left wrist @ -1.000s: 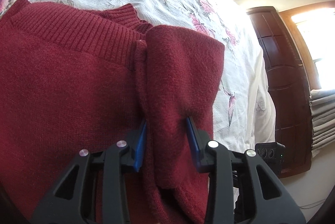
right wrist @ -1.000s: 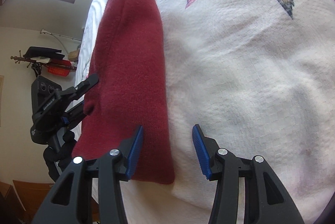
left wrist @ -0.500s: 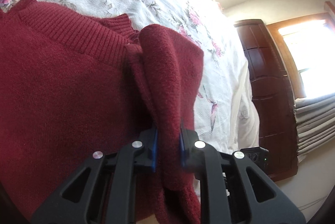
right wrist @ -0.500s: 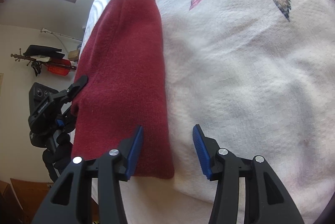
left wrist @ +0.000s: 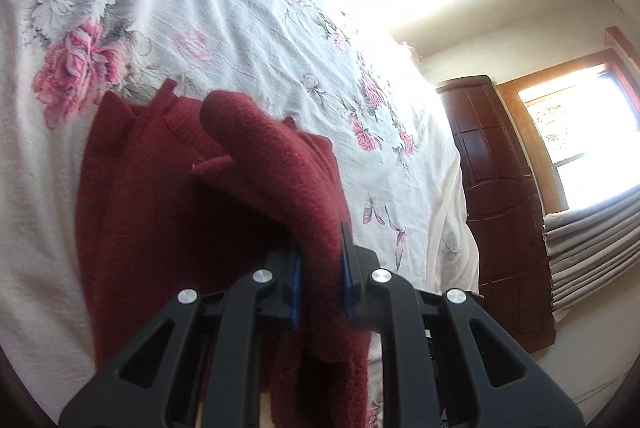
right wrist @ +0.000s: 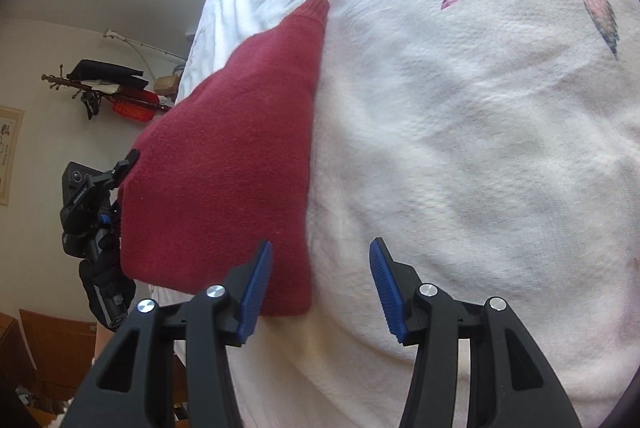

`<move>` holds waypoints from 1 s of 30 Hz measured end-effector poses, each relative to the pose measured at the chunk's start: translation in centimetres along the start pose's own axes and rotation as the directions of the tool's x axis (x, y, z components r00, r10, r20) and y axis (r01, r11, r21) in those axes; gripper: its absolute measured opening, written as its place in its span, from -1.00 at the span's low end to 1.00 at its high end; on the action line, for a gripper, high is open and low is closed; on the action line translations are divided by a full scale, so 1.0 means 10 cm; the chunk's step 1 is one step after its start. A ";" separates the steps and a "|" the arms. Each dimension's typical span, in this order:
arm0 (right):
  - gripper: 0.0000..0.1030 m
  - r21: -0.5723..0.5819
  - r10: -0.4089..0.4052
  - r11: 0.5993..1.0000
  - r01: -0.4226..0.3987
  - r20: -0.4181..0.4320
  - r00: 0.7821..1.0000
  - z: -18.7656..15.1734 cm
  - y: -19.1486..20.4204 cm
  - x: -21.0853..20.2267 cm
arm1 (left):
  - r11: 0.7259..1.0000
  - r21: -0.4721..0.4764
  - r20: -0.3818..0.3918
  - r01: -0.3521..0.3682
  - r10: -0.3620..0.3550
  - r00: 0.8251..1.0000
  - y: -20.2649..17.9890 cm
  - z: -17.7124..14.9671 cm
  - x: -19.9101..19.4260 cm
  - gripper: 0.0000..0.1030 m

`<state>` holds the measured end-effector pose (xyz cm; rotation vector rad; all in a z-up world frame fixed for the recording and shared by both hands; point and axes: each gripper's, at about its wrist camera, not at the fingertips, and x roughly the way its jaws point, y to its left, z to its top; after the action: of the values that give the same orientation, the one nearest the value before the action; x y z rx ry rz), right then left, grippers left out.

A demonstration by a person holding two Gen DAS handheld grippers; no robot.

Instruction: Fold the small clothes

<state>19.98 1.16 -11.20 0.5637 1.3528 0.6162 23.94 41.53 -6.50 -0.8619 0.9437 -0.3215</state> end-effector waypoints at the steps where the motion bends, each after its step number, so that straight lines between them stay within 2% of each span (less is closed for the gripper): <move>1: 0.00 -0.010 0.001 1.000 -0.001 -0.008 1.000 -0.01 0.04 0.04 | 1.000 -0.012 0.006 -0.004 0.004 1.000 0.10 0.04 -0.10 -0.74; 5: 0.02 -0.050 0.010 0.999 -0.012 -0.040 0.999 -0.04 0.22 0.16 | 0.998 -0.048 0.019 -0.039 0.040 0.999 0.47 0.12 -0.34 -0.74; 10: 0.08 -0.091 0.019 0.996 -0.026 -0.076 0.997 -0.08 0.46 0.35 | 0.987 -0.108 -0.032 -0.120 0.117 0.993 0.95 0.10 -0.17 -0.73; 14: 0.08 -0.133 -0.001 0.991 -0.014 -0.112 0.994 -0.09 0.60 0.53 | 0.982 -0.146 -0.044 -0.118 0.113 0.993 1.20 0.07 -0.07 -0.71; 18: 0.10 -0.162 -0.010 0.987 -0.012 -0.132 0.991 -0.13 0.73 0.60 | 0.985 -0.128 -0.036 -0.120 0.116 0.993 1.15 0.03 -0.22 -0.56; 20: 0.23 -0.161 -0.006 0.987 -0.017 -0.136 0.991 -0.13 0.76 0.63 | 0.987 -0.071 -0.029 -0.142 0.141 0.990 1.05 -0.07 -0.36 -0.55; 22: 0.24 -0.161 -0.001 0.987 -0.022 -0.138 0.990 -0.12 0.78 0.65 | 0.984 -0.003 -0.022 -0.177 0.176 0.984 0.90 -0.20 -0.51 -0.48; 23: 0.25 -0.159 0.004 0.987 -0.027 -0.142 0.990 -0.12 0.78 0.67 | 0.985 0.022 -0.028 -0.172 0.173 0.985 0.83 -0.29 -0.58 -0.43; 25: 0.28 -0.152 0.000 0.988 -0.023 -0.150 0.989 -0.12 0.79 0.73 | 0.985 0.062 -0.041 -0.159 0.162 0.986 0.71 -0.47 -0.66 -0.20; 27: 0.27 -0.140 -0.013 0.990 -0.010 -0.162 0.987 -0.10 0.77 0.80 | 0.981 0.089 -0.076 -0.170 0.177 0.981 0.65 -0.64 -0.62 -0.07; 28: 0.20 -0.130 -0.015 0.992 -0.008 -0.172 0.985 -0.11 0.75 0.83 | 0.977 0.096 -0.093 -0.190 0.199 0.976 0.63 -0.71 -0.57 -0.10; 29: -0.11 -0.124 -0.010 0.992 -0.012 -0.175 0.985 -0.11 0.74 0.85 | 0.974 0.106 -0.104 -0.200 0.211 0.972 0.63 -0.77 -0.52 -0.17; 30: -0.23 -0.132 -0.014 0.991 -0.008 -0.166 0.986 -0.12 0.75 0.83 | 0.971 0.126 -0.110 -0.204 0.218 0.970 0.62 -0.80 -0.48 -0.60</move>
<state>19.12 12.36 -12.03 0.4093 1.4567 0.7581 13.95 44.31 -10.86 -0.6356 1.1117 -0.2435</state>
